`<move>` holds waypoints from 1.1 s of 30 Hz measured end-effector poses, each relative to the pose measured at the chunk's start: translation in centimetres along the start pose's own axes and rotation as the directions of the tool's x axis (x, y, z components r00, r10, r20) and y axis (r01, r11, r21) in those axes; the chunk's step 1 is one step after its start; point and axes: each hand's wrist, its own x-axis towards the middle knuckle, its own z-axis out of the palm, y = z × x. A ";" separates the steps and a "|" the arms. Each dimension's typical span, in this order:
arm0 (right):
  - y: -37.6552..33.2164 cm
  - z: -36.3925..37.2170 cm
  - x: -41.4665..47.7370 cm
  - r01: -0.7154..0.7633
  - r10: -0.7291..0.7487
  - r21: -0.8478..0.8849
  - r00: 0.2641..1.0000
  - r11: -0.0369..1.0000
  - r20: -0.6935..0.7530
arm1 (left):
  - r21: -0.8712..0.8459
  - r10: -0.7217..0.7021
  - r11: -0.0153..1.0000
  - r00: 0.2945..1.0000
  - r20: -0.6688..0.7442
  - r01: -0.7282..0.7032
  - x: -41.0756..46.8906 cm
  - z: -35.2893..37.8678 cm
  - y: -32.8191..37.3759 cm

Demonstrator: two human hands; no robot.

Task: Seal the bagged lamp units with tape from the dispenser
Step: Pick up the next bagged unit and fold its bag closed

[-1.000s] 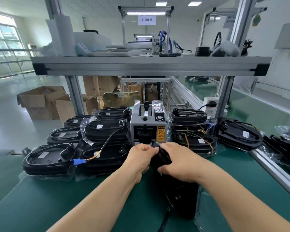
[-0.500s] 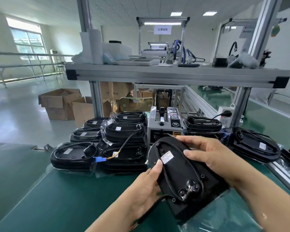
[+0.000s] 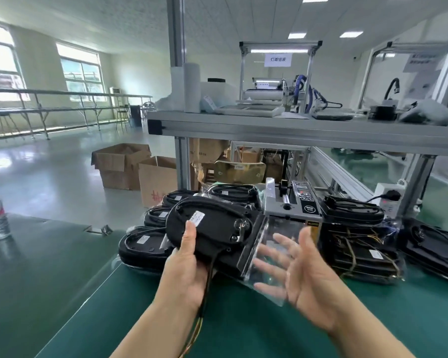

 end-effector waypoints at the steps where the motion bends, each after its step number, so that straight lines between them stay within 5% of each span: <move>1: 1.0 1.4 0.9 -0.003 0.002 -0.071 1.000 0.998 -0.008 | -0.003 0.008 1.000 1.000 -0.014 -0.008 0.6 -0.2 0.7; 6: 2.0 7.6 8.6 0.051 -0.107 -0.253 0.971 0.966 -0.212 | 0.107 0.083 0.991 0.997 0.004 -0.083 4.2 -1.2 5.6; 13: -0.4 11.5 18.9 0.052 -0.151 -0.400 0.964 0.915 -0.220 | 0.290 0.187 0.945 0.977 -0.106 -0.149 13.4 -0.3 13.1; 17: -0.3 12.8 23.1 0.148 -0.304 -0.609 0.939 0.779 -0.161 | 0.334 0.327 0.908 0.925 -0.194 -0.251 19.5 -0.6 13.1; 29: 0.9 12.1 30.9 -0.020 -0.121 -0.928 0.990 0.371 -0.070 | 0.575 0.503 0.774 0.810 -0.302 -0.265 29.9 -3.3 11.2; 33: 1.2 12.0 31.3 -0.062 -0.081 -0.989 0.994 0.137 -0.074 | 0.704 0.530 0.680 0.800 -0.282 -0.202 31.0 -3.8 10.0</move>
